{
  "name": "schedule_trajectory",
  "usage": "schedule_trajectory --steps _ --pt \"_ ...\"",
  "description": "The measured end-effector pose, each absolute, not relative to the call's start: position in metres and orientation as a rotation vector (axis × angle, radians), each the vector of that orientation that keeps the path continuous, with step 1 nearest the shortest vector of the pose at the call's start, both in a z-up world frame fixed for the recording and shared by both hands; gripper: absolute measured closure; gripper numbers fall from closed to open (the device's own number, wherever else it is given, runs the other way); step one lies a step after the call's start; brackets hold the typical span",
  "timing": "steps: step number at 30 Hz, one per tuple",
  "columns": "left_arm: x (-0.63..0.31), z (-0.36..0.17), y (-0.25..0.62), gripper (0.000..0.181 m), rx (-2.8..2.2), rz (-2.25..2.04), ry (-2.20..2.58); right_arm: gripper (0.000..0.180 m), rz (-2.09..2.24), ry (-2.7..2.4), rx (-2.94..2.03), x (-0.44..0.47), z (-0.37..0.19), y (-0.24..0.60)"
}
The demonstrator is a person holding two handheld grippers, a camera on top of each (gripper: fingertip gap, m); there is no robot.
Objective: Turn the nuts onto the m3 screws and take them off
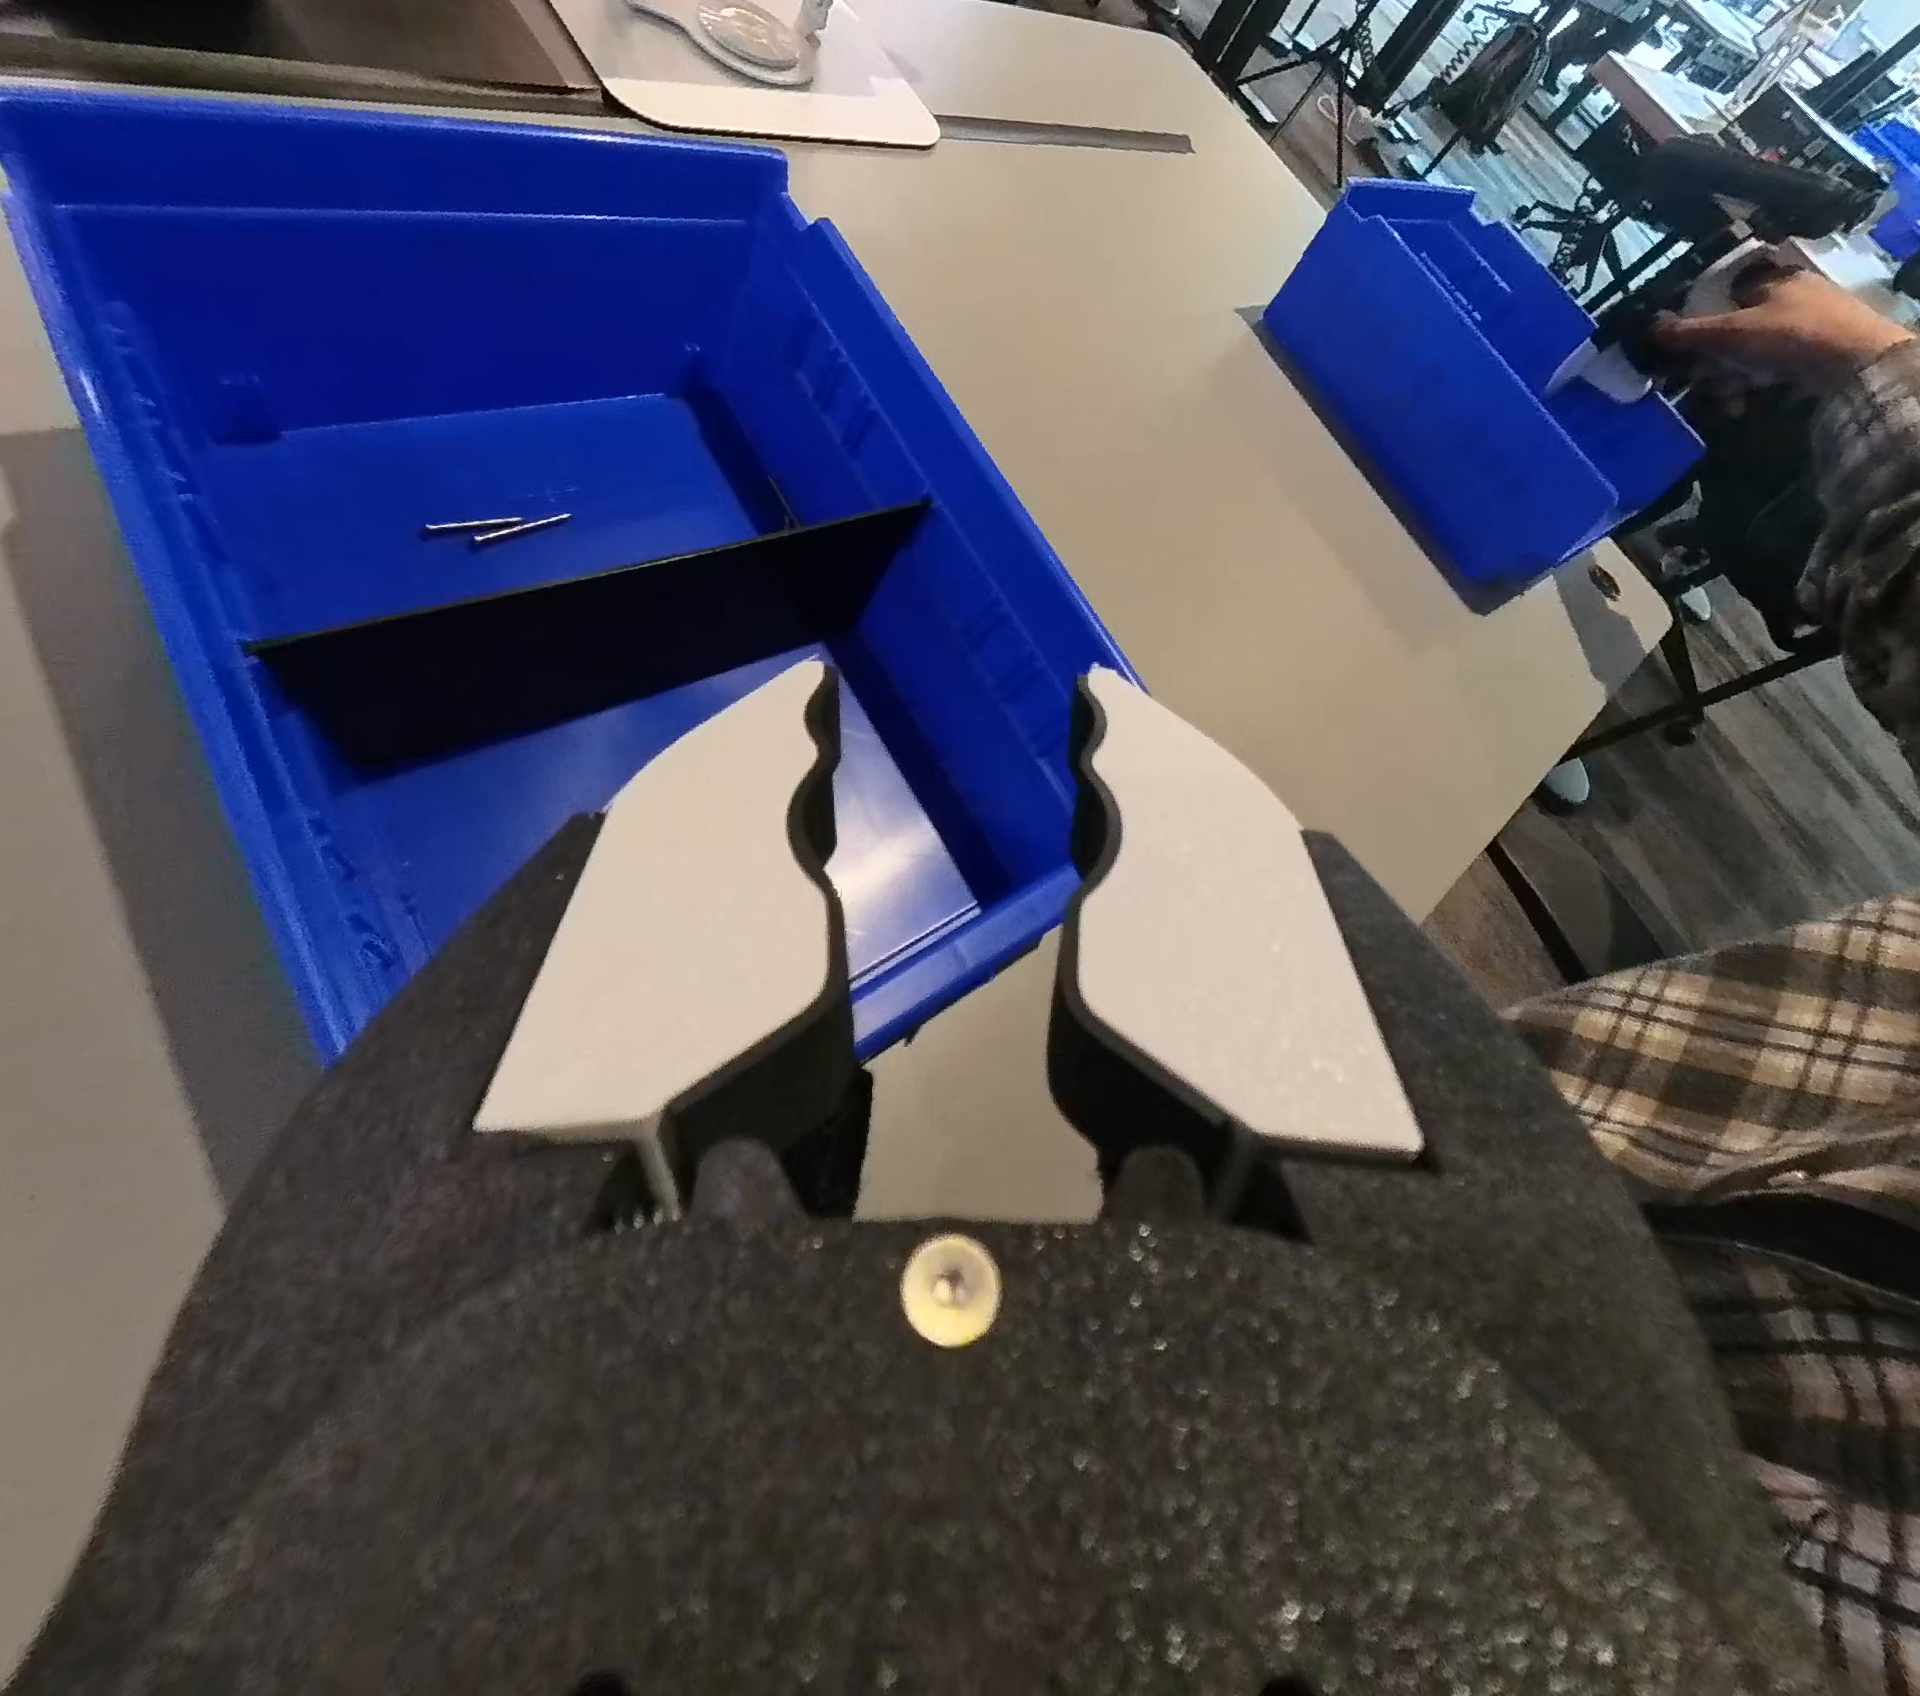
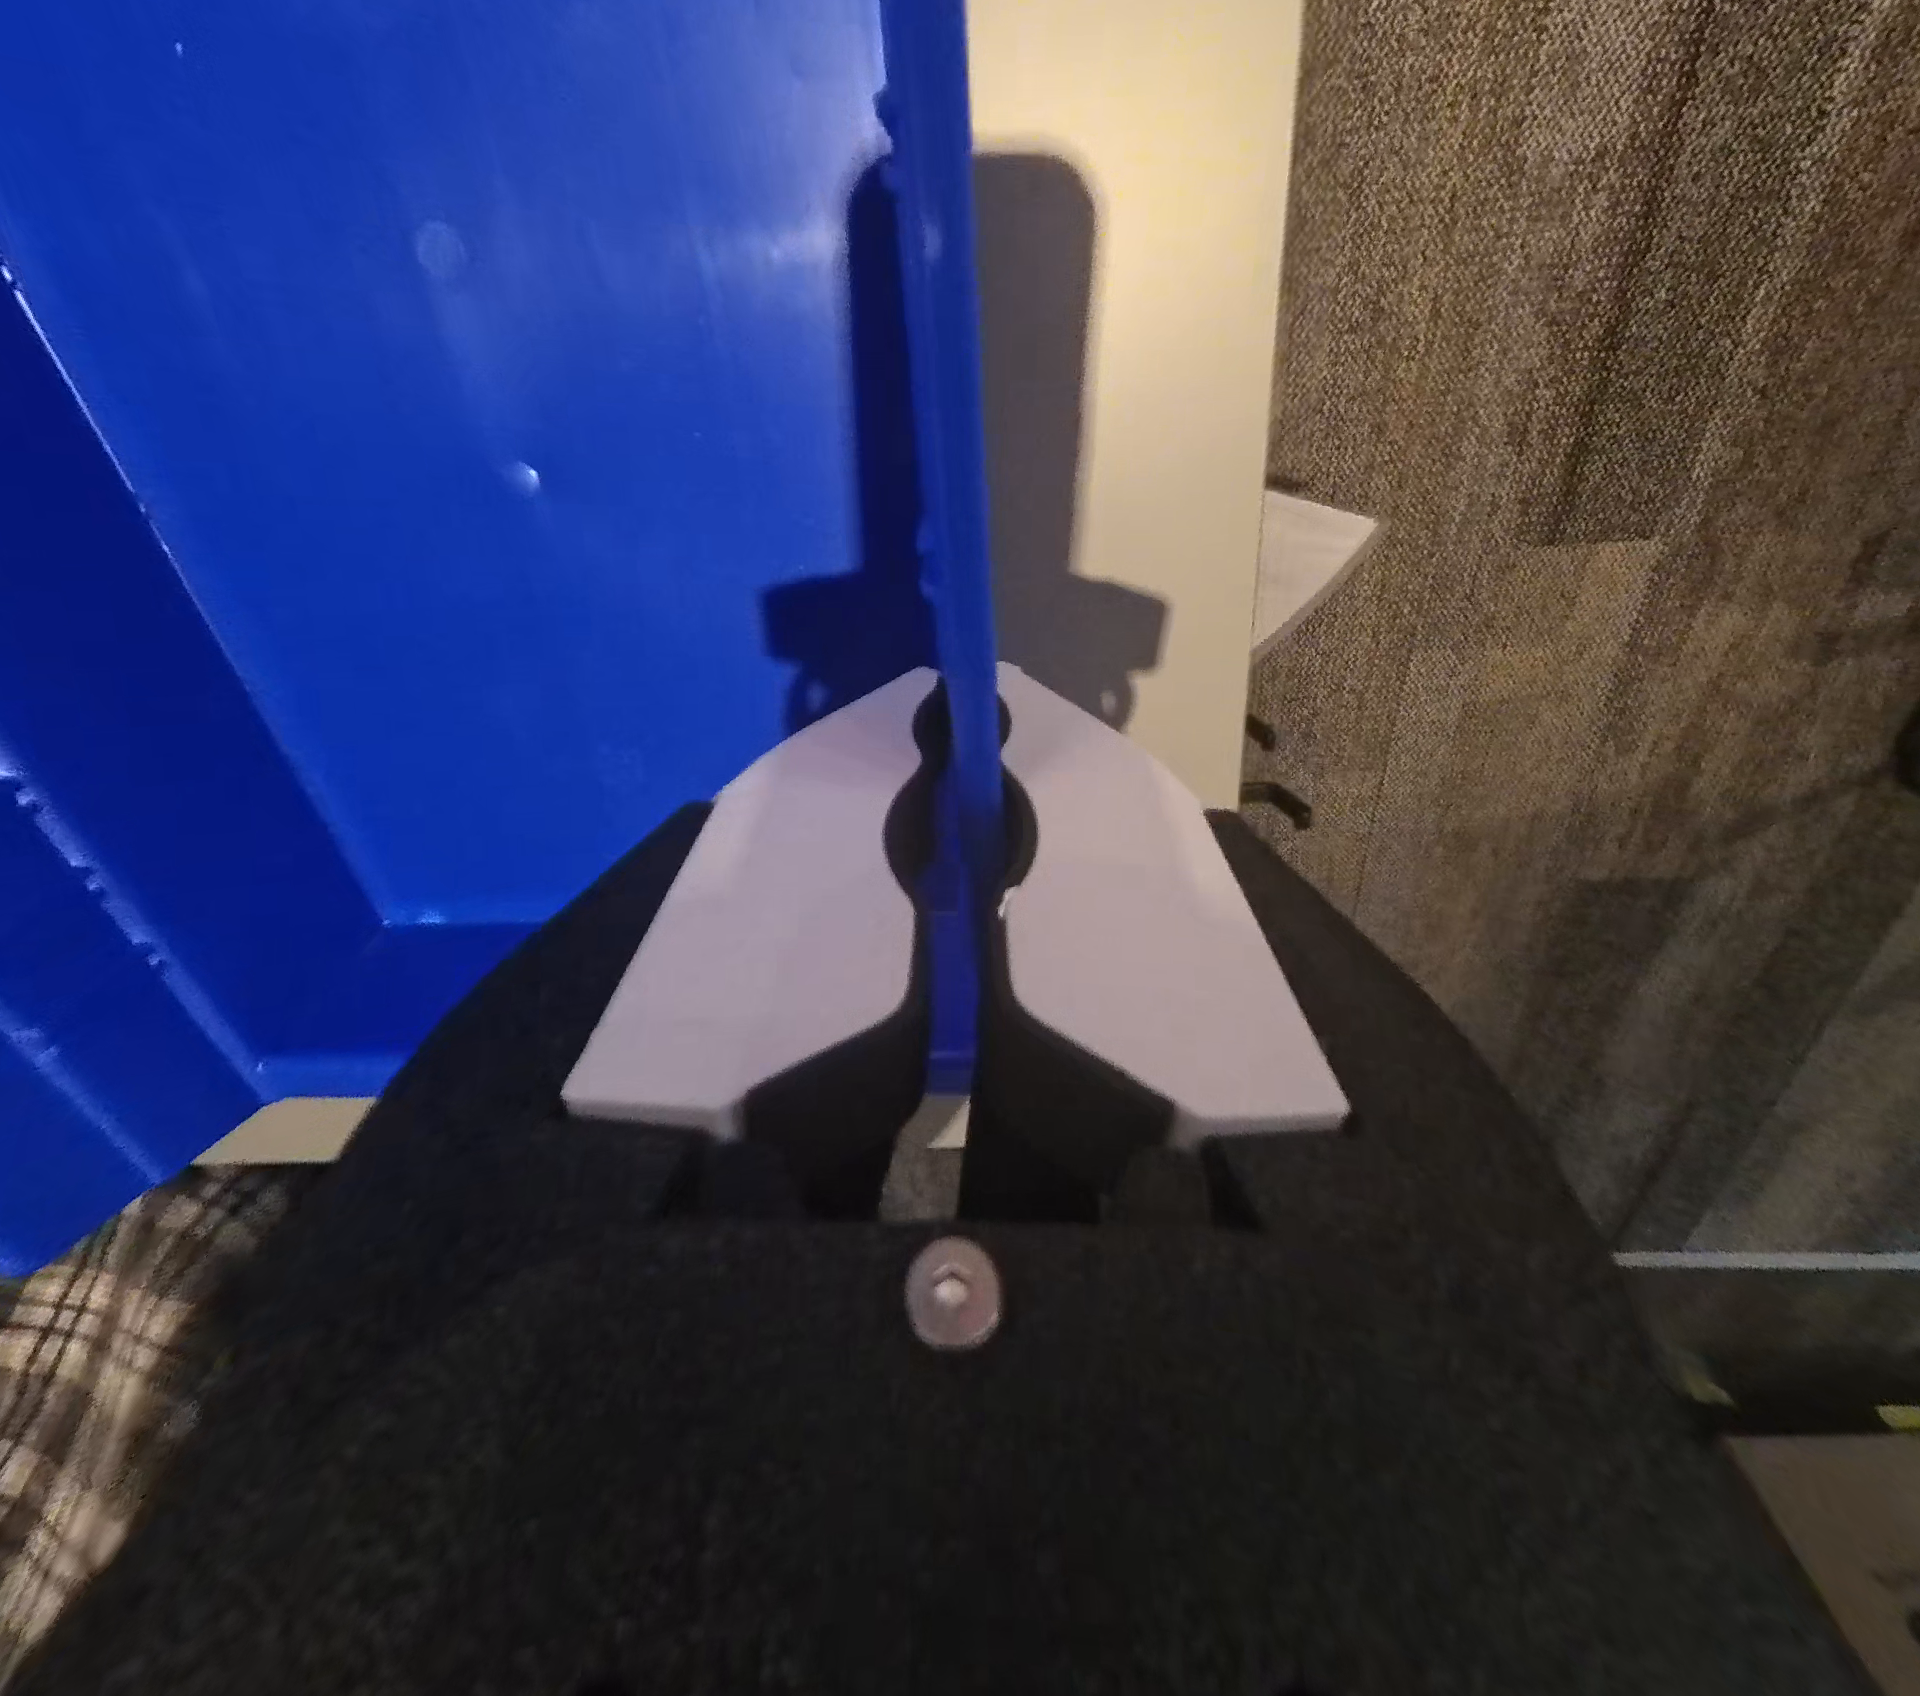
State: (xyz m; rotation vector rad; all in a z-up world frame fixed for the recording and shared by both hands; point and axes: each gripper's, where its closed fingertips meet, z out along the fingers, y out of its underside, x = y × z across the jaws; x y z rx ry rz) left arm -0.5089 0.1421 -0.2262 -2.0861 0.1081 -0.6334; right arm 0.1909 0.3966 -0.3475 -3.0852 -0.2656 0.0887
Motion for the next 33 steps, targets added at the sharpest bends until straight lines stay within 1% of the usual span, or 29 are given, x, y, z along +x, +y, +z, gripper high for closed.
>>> schedule_trajectory --steps 29,30,31,32,33 --pt "-0.512 -0.230 0.146 0.139 -2.137 -0.591 0.060 0.175 0.105 -0.277 -3.090 0.214 -0.347 0.421" --pt "-0.514 -0.229 0.147 0.138 -2.142 -0.589 0.056 0.169 0.095 -0.270 -3.071 0.216 -0.344 0.422" --pt "-0.515 -0.228 0.147 0.137 -2.149 -0.583 0.054 0.155 0.095 -0.262 -3.024 0.216 -0.337 0.427" --pt "-0.517 -0.228 0.147 0.136 -2.157 -0.573 0.052 0.146 0.106 -0.254 -2.971 0.216 -0.326 0.431" --pt "-0.520 -0.227 0.148 0.134 -2.167 -0.561 0.051 0.142 0.111 -0.244 -2.911 0.215 -0.312 0.435"
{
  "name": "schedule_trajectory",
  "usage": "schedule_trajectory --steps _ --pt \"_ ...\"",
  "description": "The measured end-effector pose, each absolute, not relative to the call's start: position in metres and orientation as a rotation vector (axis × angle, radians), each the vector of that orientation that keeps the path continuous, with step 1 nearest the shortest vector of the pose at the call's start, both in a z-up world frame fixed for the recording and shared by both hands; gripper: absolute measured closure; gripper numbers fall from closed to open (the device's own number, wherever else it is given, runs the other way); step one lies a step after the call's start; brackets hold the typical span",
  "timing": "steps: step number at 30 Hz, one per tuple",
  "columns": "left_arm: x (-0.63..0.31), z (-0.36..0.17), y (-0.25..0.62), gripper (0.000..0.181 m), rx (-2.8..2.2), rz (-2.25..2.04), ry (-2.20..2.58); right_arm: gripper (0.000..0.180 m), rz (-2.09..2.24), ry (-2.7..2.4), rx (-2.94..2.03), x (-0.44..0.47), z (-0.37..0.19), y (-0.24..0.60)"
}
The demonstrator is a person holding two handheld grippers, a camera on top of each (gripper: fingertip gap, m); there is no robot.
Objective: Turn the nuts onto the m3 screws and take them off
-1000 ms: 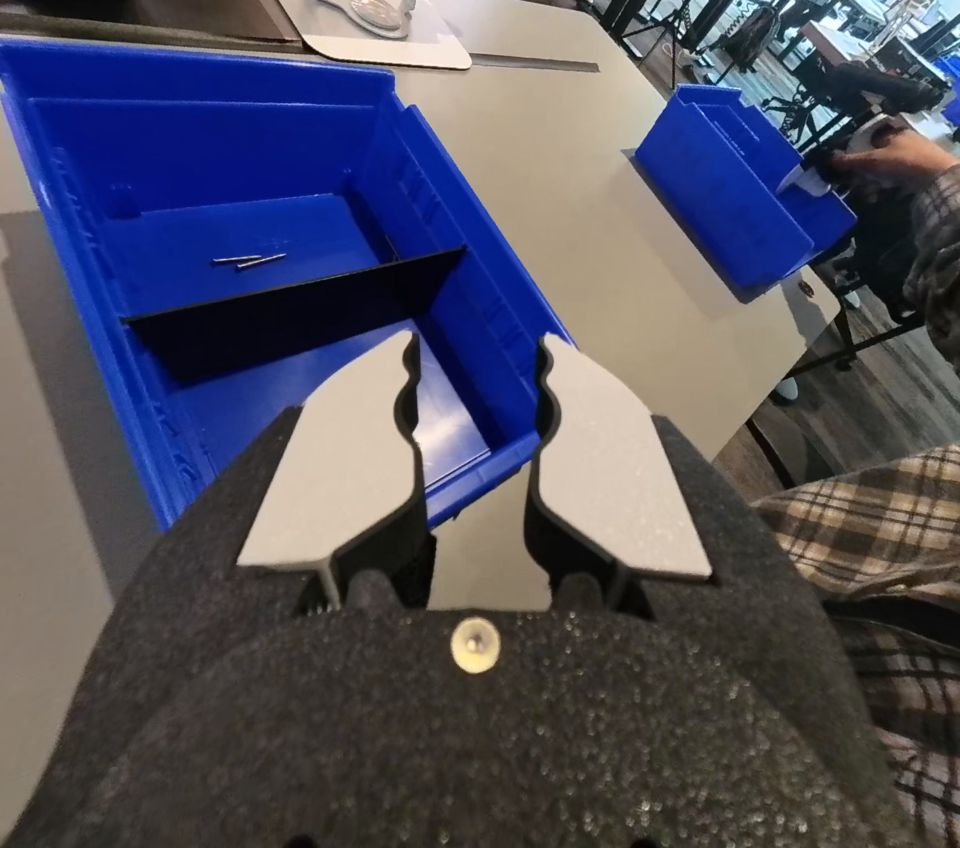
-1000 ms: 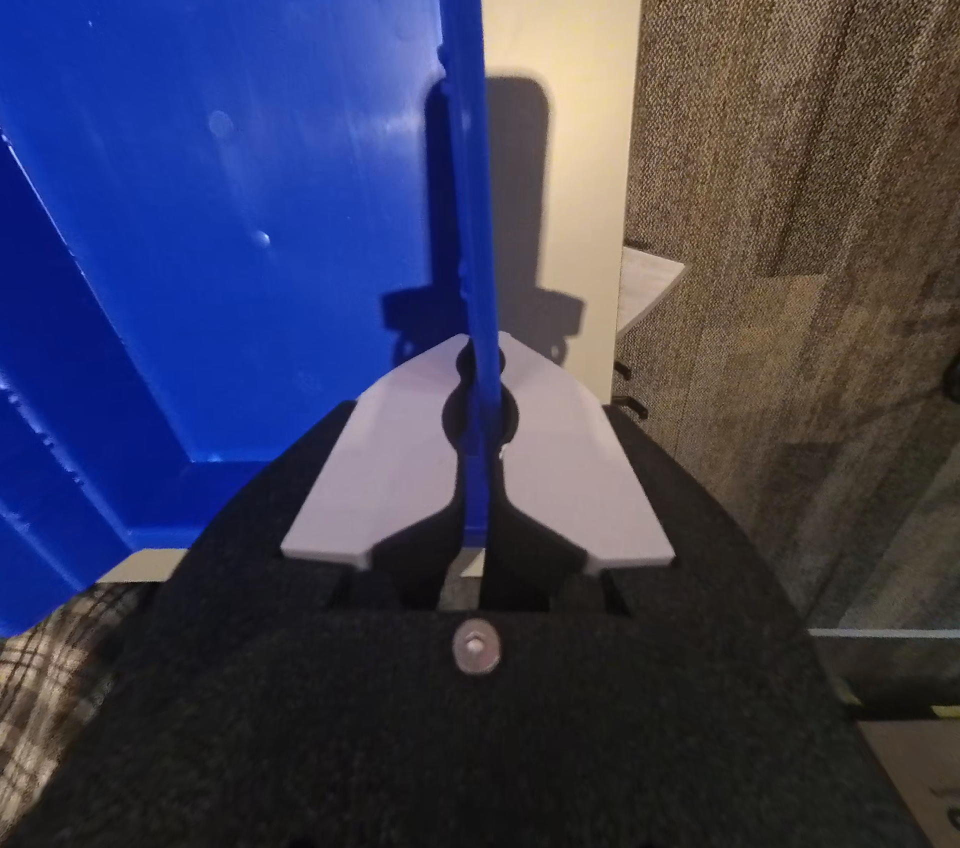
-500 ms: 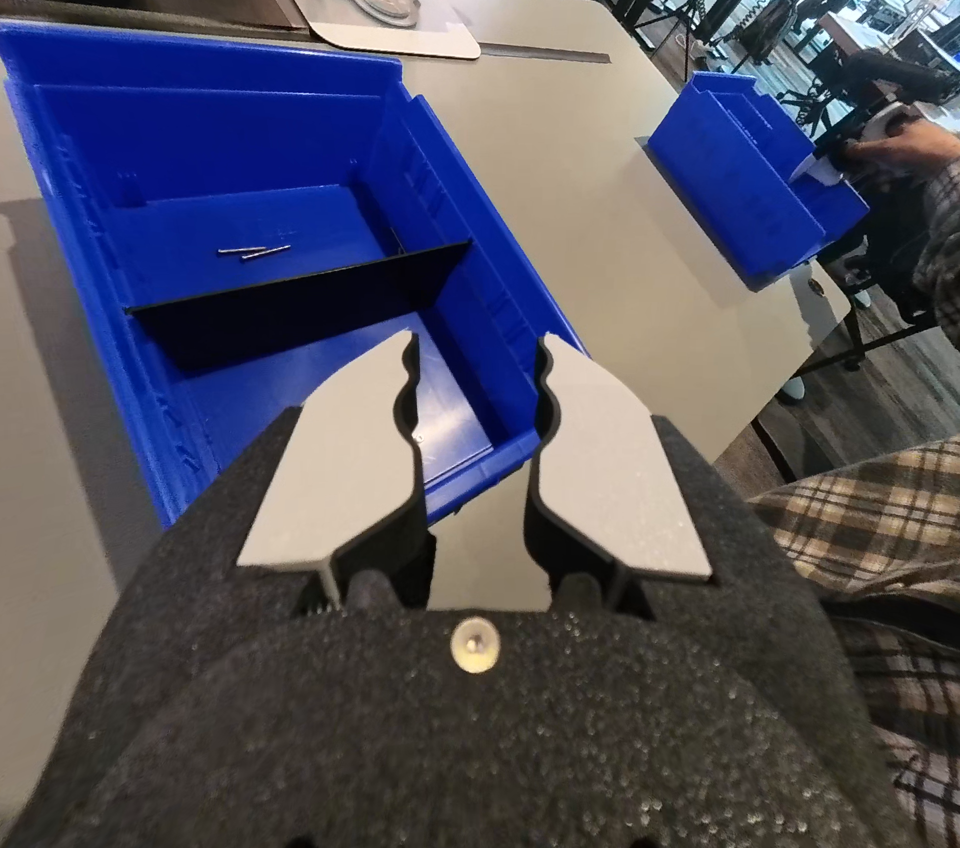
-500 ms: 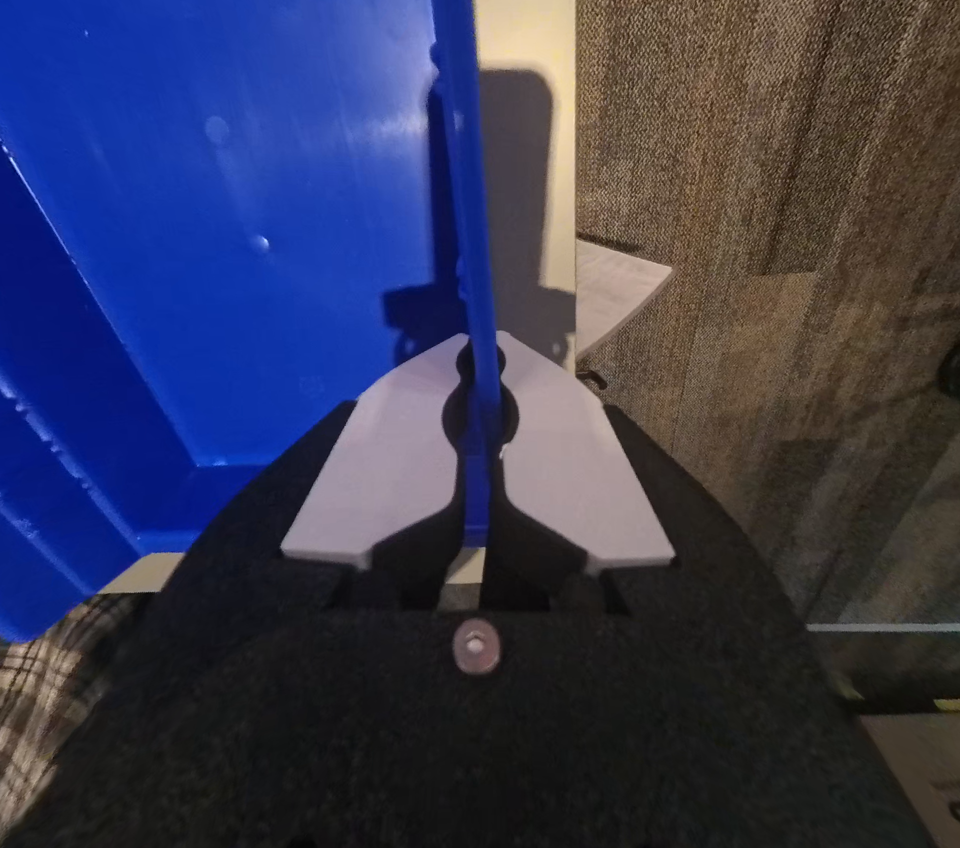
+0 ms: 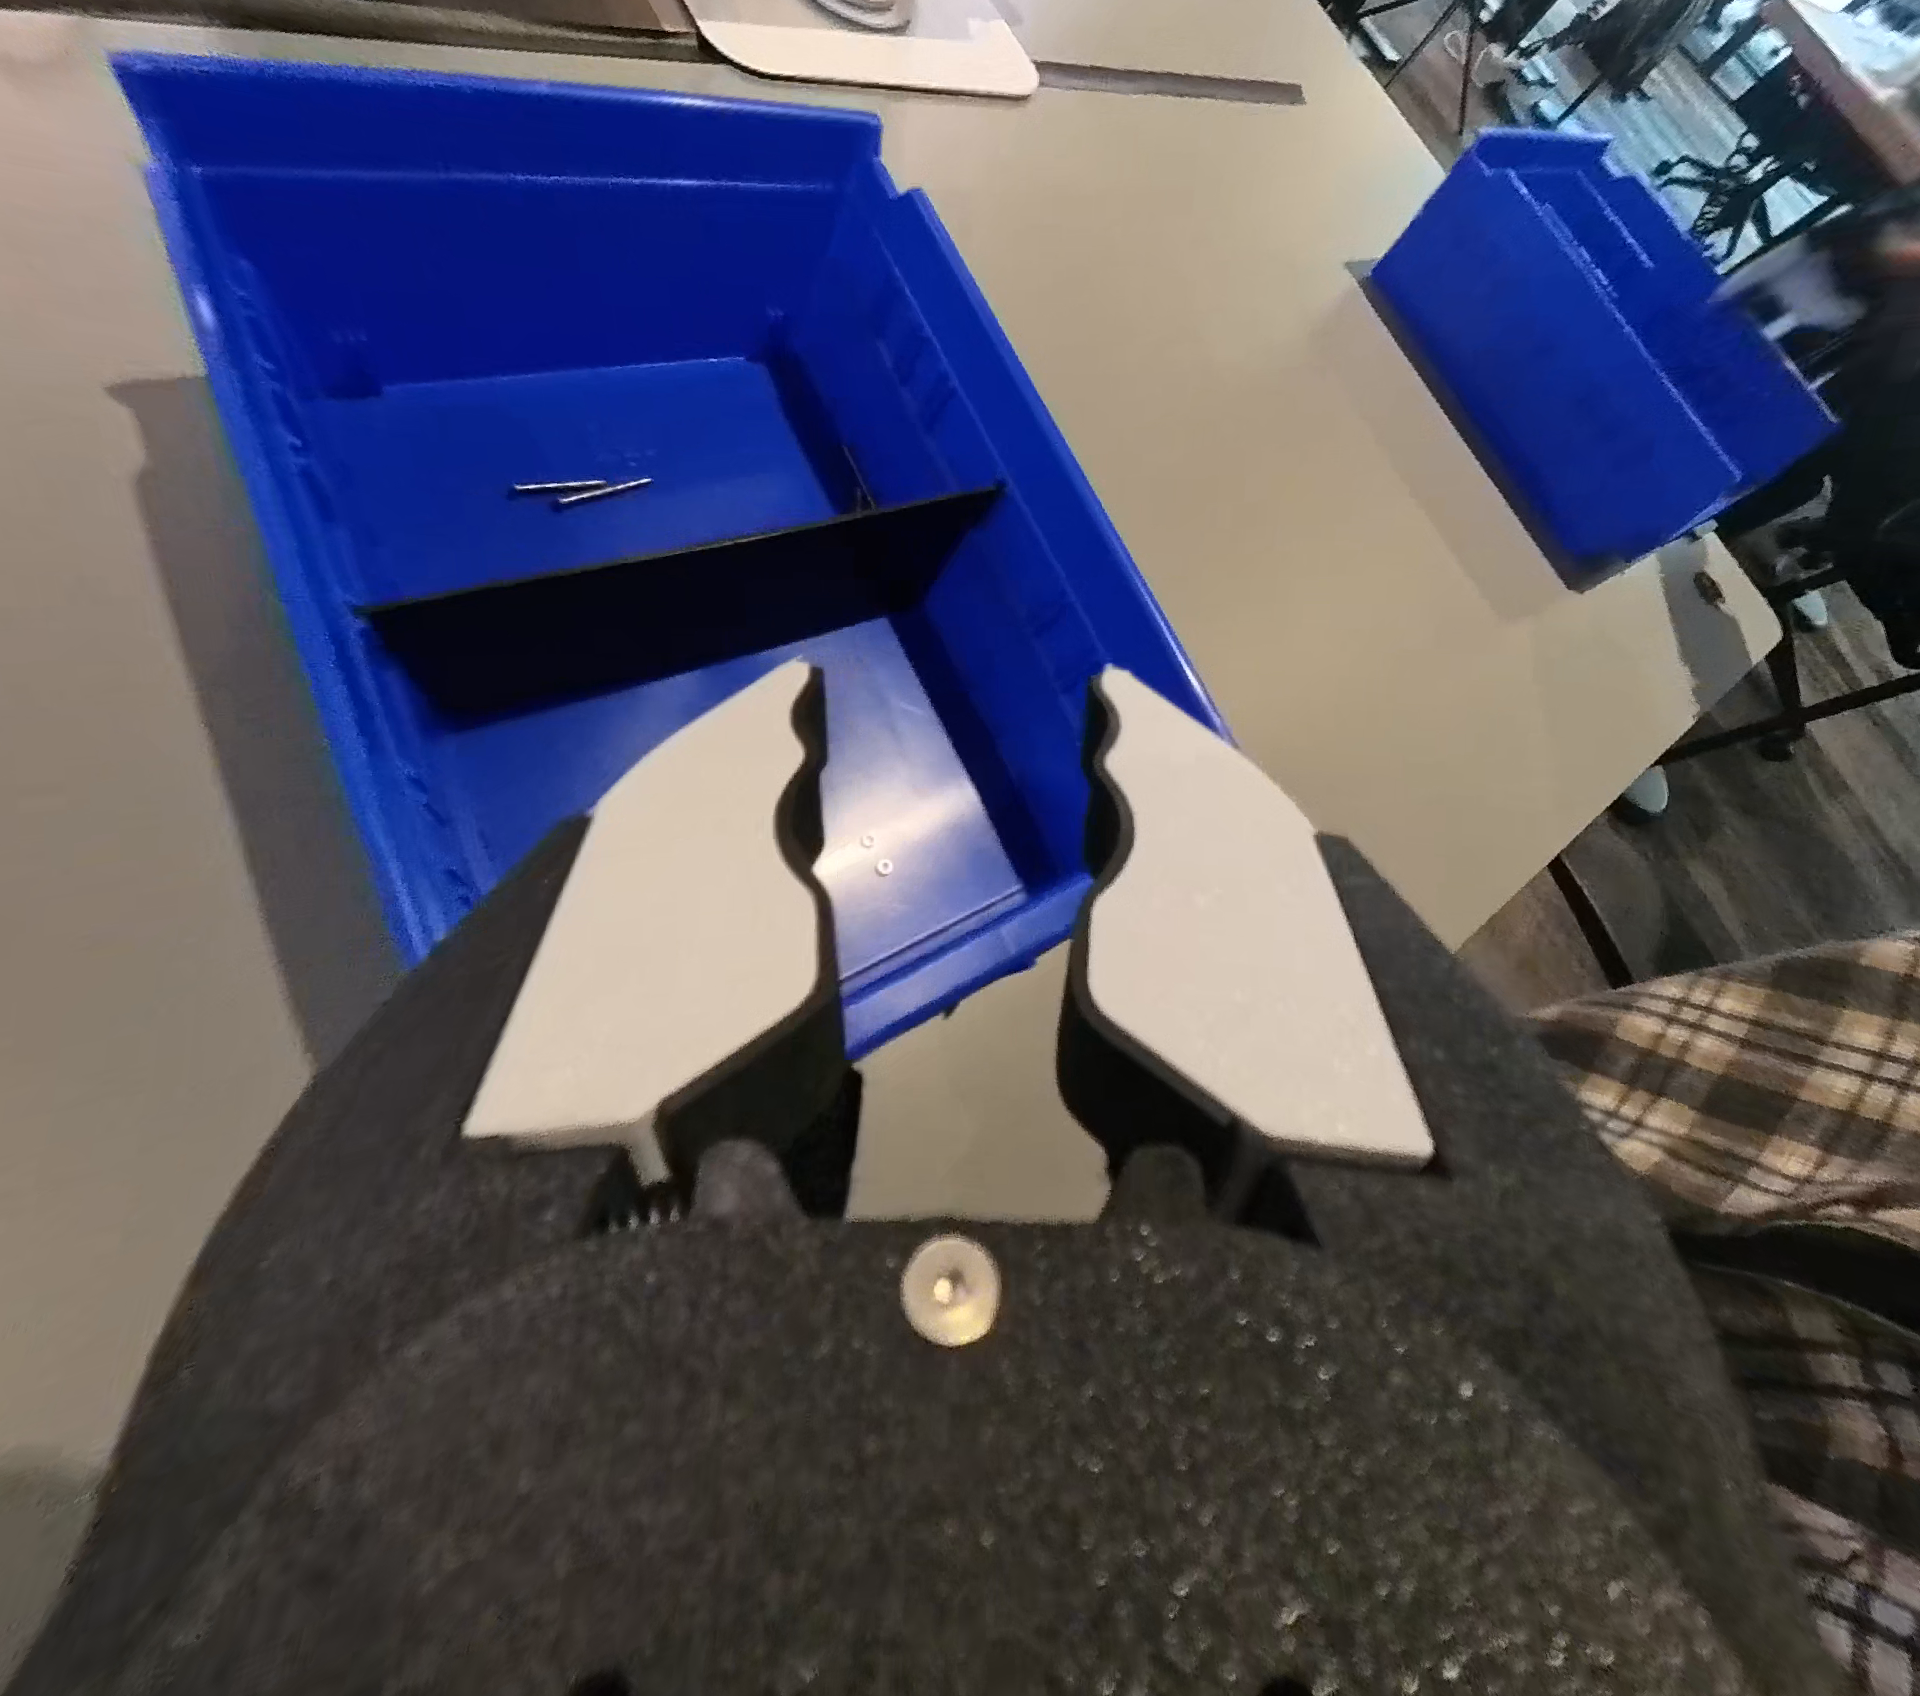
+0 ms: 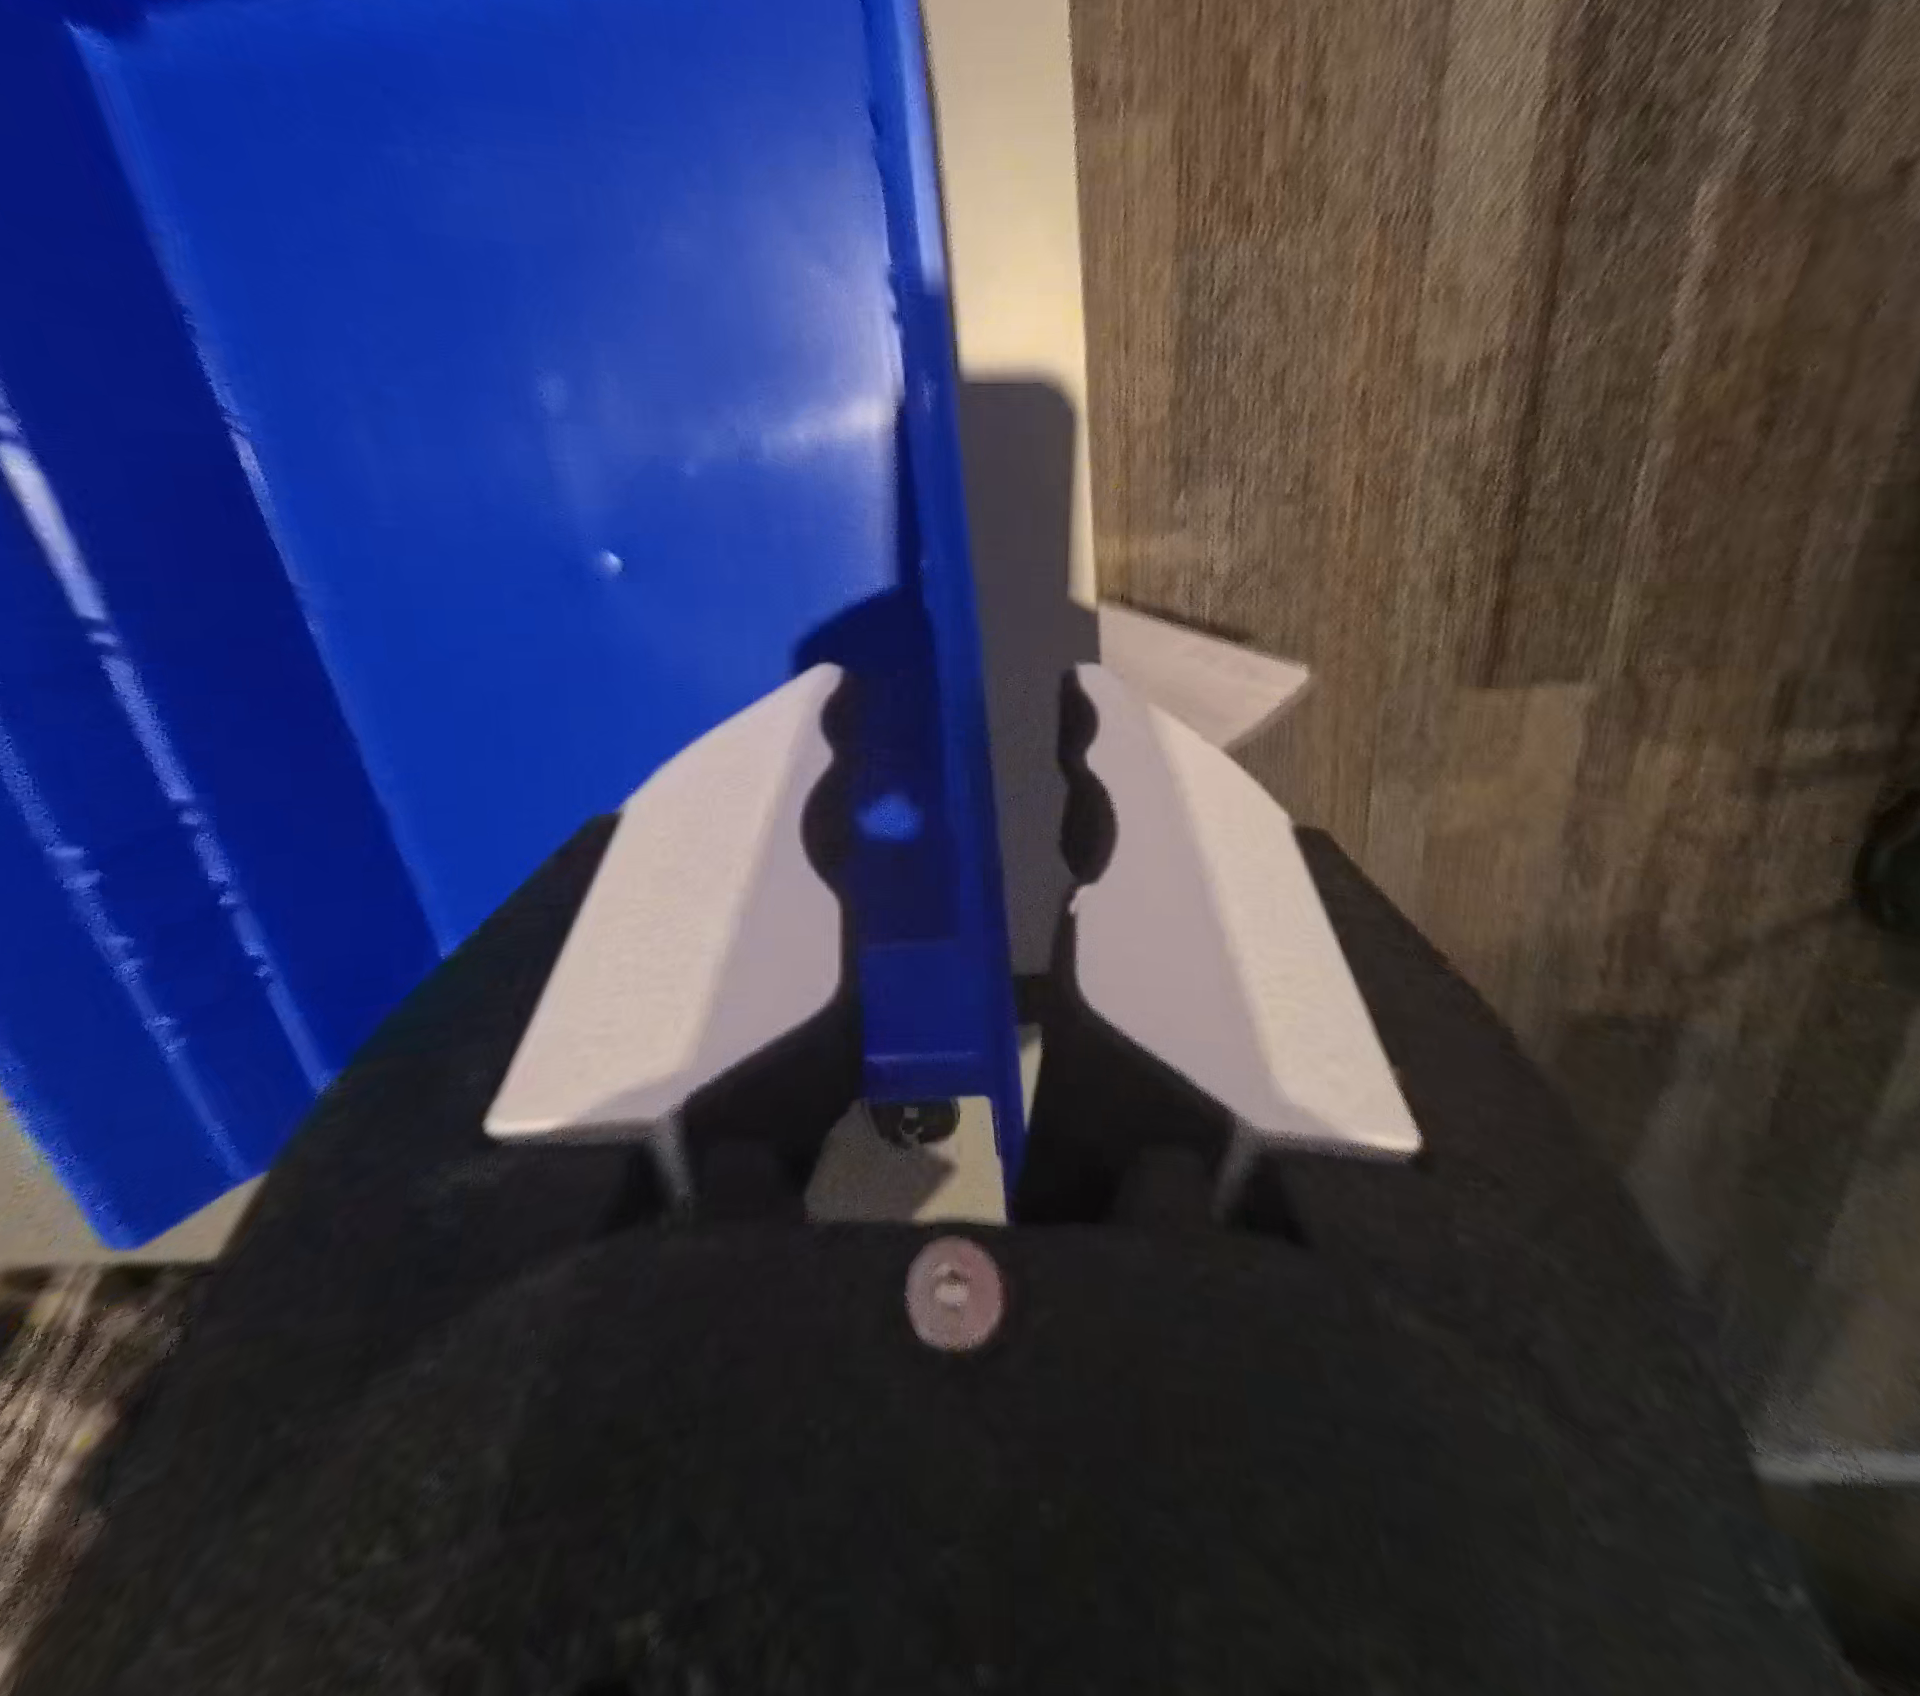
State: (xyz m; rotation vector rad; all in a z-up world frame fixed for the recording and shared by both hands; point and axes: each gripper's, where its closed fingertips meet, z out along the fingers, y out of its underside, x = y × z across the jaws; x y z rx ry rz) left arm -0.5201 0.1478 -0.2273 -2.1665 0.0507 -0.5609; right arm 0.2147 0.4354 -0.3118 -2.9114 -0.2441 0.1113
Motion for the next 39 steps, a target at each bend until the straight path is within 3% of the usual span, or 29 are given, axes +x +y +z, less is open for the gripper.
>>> schedule_trajectory --steps 2,6,9,20,23,26,39 --pt "-0.529 -0.227 0.150 0.127 -2.197 -0.518 0.039 0.127 0.086 -0.232 -2.766 0.209 -0.276 0.443" --pt "-0.553 -0.229 0.162 0.116 -2.281 -0.377 0.015 0.129 0.089 -0.299 -2.415 0.151 -0.195 0.427" --pt "-0.569 -0.227 0.176 0.112 -2.339 -0.248 -0.003 0.132 0.178 -0.398 -2.254 0.078 -0.169 0.381" --pt "-0.613 -0.305 0.179 0.122 -2.798 -0.040 -0.140 0.131 0.634 -0.635 -2.165 -0.101 -0.229 0.256" --pt "-0.616 -0.330 0.169 0.142 -2.916 -0.015 -0.149 0.133 0.730 -0.644 -2.157 -0.123 -0.241 0.244" --pt "-0.617 -0.347 0.159 0.173 -3.008 -0.064 -0.137 0.135 0.834 -0.649 -2.153 -0.139 -0.250 0.236" --pt "-0.647 -0.350 0.141 0.176 -2.944 -0.202 -0.315 0.143 0.896 -0.671 -2.123 -0.150 -0.258 0.233"
